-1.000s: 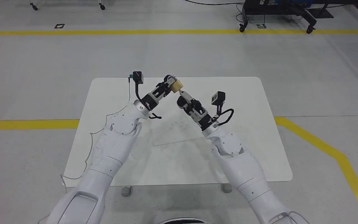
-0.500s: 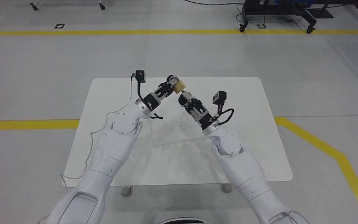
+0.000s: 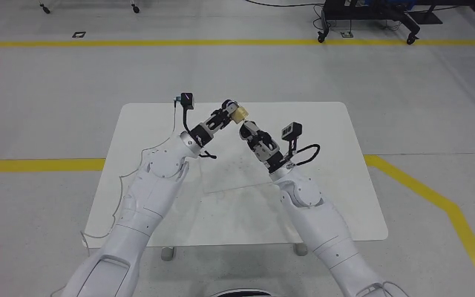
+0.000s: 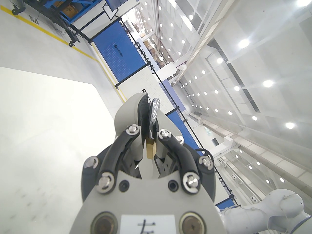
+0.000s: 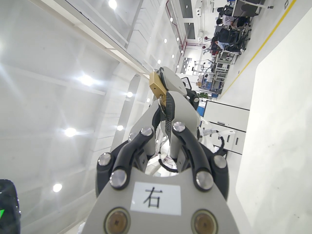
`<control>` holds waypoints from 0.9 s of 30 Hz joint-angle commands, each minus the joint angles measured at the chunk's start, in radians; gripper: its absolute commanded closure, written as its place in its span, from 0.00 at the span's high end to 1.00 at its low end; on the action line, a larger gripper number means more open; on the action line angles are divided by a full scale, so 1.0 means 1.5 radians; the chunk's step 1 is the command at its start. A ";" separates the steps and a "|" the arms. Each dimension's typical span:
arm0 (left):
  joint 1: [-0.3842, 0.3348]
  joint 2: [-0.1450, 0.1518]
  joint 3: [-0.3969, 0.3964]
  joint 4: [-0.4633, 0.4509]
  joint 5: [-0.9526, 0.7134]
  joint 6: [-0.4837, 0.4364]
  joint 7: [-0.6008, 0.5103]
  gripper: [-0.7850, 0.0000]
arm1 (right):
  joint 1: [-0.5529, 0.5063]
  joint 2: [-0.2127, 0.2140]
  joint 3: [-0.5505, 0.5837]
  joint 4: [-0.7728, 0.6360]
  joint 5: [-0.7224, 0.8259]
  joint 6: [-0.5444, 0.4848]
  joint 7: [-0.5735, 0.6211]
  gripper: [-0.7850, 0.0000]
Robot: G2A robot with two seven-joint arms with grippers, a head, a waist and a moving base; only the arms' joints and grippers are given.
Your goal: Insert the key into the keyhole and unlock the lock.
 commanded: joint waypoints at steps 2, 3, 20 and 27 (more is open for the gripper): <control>-0.001 0.000 0.000 0.002 -0.002 -0.004 -0.006 0.00 | 0.002 0.000 0.003 0.005 0.028 0.003 0.021 0.00; -0.002 0.000 0.001 0.002 -0.003 -0.005 -0.010 0.00 | 0.003 0.000 0.003 0.006 0.028 0.002 0.022 0.00; -0.008 -0.001 -0.001 0.025 -0.026 0.002 -0.023 0.00 | -0.003 0.002 -0.001 -0.002 -0.049 -0.002 -0.008 0.27; -0.013 -0.003 -0.006 0.040 -0.066 0.048 -0.027 0.00 | -0.011 0.004 0.003 -0.012 -0.053 0.003 -0.007 0.22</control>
